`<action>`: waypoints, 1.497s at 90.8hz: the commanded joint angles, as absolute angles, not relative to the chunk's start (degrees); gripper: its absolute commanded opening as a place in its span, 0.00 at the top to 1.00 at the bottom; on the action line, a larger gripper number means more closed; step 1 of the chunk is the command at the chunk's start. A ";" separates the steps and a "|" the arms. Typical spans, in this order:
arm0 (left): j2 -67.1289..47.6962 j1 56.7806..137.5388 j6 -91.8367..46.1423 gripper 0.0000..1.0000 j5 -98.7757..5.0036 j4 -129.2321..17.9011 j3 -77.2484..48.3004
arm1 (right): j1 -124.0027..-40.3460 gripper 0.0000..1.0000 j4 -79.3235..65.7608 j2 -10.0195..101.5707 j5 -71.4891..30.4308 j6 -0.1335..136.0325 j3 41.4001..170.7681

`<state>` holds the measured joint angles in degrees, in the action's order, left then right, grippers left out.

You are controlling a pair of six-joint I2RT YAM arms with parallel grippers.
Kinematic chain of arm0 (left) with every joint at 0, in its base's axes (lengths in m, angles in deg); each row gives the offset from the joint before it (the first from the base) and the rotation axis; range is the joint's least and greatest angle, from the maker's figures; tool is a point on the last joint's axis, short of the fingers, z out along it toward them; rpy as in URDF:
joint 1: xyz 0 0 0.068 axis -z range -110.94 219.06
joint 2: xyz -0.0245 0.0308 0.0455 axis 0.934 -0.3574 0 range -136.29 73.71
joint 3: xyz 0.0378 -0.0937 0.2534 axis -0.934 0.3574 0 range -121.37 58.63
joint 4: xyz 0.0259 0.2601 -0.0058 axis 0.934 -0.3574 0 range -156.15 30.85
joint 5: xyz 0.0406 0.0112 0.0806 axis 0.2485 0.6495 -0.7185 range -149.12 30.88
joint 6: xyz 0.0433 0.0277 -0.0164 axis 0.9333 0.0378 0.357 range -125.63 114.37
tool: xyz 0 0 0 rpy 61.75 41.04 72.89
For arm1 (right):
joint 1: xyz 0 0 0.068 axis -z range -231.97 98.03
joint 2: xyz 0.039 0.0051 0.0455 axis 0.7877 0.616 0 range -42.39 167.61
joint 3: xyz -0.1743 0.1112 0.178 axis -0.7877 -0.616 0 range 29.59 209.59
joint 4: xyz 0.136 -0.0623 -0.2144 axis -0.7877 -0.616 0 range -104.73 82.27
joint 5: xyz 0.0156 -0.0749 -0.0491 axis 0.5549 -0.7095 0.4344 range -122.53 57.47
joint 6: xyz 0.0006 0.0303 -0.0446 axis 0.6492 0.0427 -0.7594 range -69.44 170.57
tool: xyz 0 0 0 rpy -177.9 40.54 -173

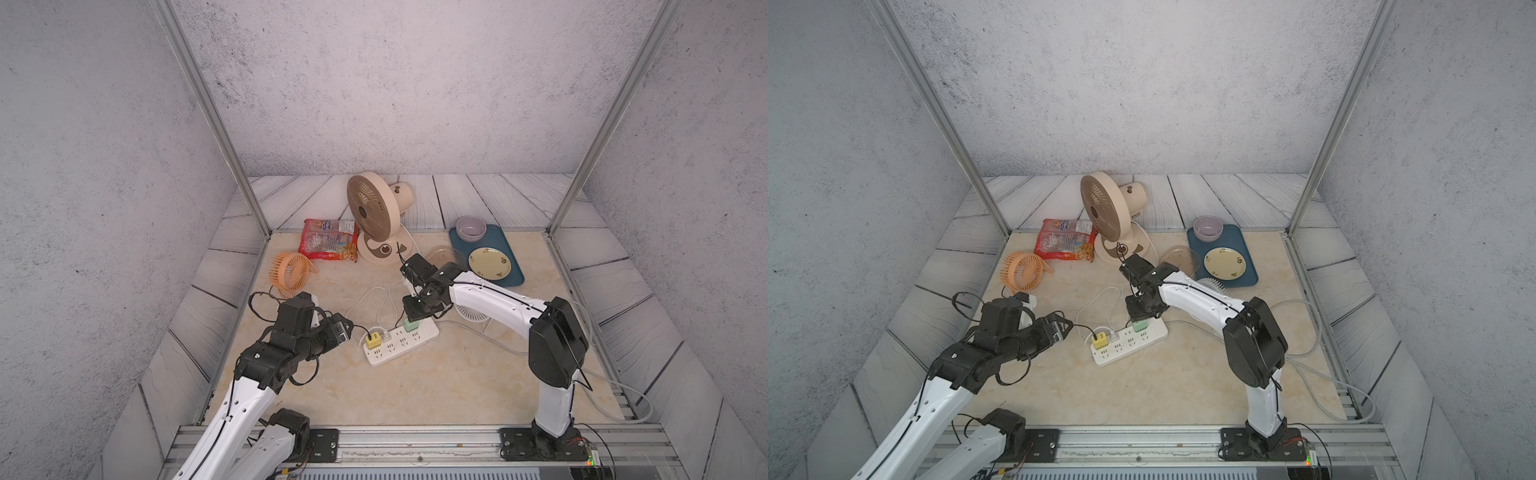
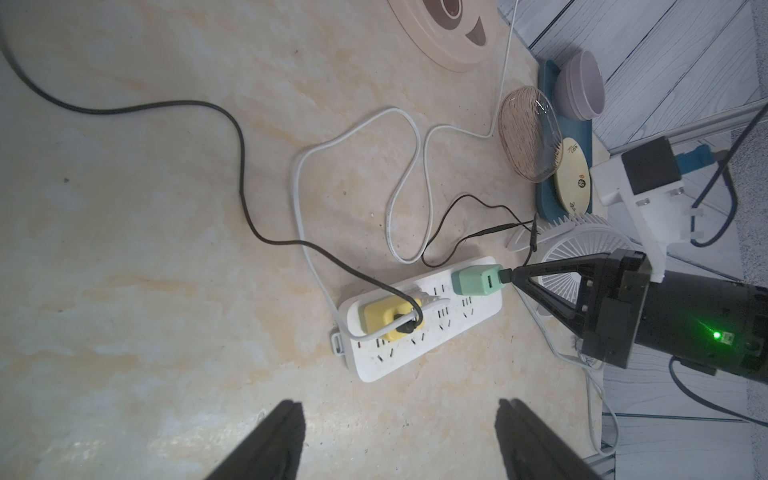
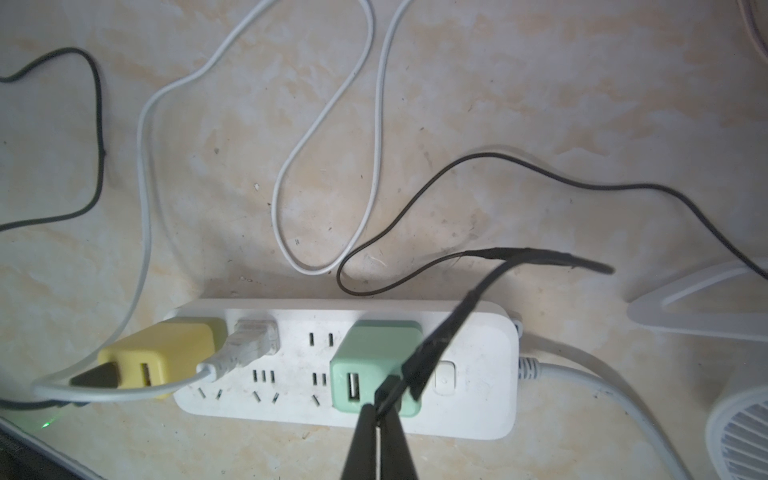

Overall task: Unplug the desk fan from the power strip
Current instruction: Remove the plug from the socket.

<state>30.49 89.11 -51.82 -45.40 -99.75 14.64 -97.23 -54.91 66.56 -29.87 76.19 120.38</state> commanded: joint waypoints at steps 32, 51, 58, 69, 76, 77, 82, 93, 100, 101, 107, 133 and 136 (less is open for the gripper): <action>31.21 89.80 -50.19 0.20 -45.71 -101.82 12.93 | -97.06 1.00 -56.42 64.59 -35.17 76.87 114.25; 31.39 89.89 -50.14 0.20 -46.15 -102.28 12.85 | -97.05 1.00 -56.42 63.82 -35.54 76.74 113.61; 31.59 89.89 -50.19 0.20 -46.40 -102.74 12.75 | -97.05 1.00 -56.11 63.72 -35.67 76.88 112.48; 32.24 89.98 -50.18 0.20 -46.85 -103.64 12.80 | -97.06 1.00 -55.33 62.58 -36.34 77.35 110.13; 32.55 89.98 -50.17 0.20 -46.91 -103.88 12.92 | -97.05 1.00 -54.95 62.18 -36.30 77.31 109.54; 32.52 89.98 -50.18 0.20 -46.91 -103.88 12.92 | -97.05 1.00 -54.94 62.14 -36.21 77.25 109.56; 32.45 90.02 -50.19 0.20 -46.83 -103.76 13.01 | -97.06 1.00 -55.01 62.44 -35.66 76.99 110.13; 32.07 90.30 -50.30 0.20 -46.64 -103.62 13.26 | -97.06 0.87 -56.17 62.68 -34.66 75.77 113.70; 32.17 90.49 -50.64 0.20 -46.85 -103.56 13.51 | -97.06 0.71 -56.95 62.04 -34.51 74.79 116.14; 32.20 90.50 -50.72 0.20 -46.87 -103.59 13.57 | -97.06 0.69 -56.99 61.90 -34.53 74.63 116.33; 32.59 90.64 -51.23 0.19 -47.13 -103.48 14.24 | -97.06 0.55 -57.19 61.25 -34.41 73.99 117.08; 33.72 90.77 -52.11 0.19 -48.00 -103.64 15.31 | -97.05 0.33 -56.23 63.51 -29.87 73.01 114.74; 33.72 90.77 -52.11 0.19 -48.11 -103.70 15.30 | -97.06 0.31 -56.37 64.05 -30.14 72.88 114.94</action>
